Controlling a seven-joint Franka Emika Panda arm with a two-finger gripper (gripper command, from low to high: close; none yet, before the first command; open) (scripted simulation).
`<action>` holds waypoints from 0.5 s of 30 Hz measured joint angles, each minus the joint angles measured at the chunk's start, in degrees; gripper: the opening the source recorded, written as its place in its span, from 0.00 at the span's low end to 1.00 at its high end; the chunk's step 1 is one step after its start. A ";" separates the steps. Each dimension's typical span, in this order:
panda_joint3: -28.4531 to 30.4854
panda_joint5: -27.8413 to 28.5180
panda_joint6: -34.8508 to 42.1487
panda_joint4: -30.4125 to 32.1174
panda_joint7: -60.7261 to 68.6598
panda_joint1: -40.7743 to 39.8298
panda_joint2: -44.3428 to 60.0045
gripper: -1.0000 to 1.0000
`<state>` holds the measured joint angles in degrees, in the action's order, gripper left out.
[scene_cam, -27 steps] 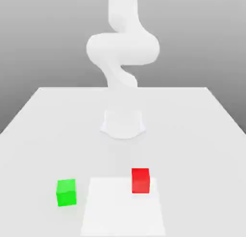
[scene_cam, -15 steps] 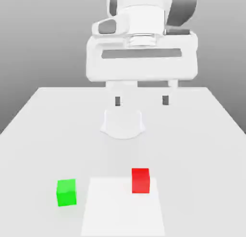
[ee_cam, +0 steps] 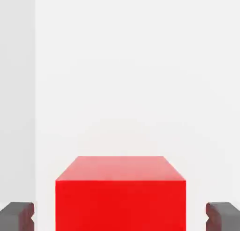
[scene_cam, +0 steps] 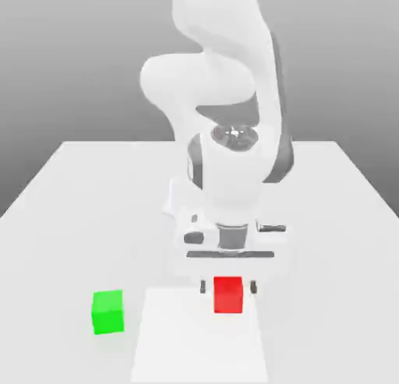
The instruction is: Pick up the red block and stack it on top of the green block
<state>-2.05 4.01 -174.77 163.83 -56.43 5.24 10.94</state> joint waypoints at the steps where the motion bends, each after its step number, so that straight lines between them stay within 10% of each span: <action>1: -0.01 0.04 -0.01 0.00 -0.05 0.00 0.00 0.00; 15: 2.18 -4.26 14.80 0.30 5.42 -2.85 -15.16 0.00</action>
<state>0.13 -0.24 -159.96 164.13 -51.01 2.39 -4.22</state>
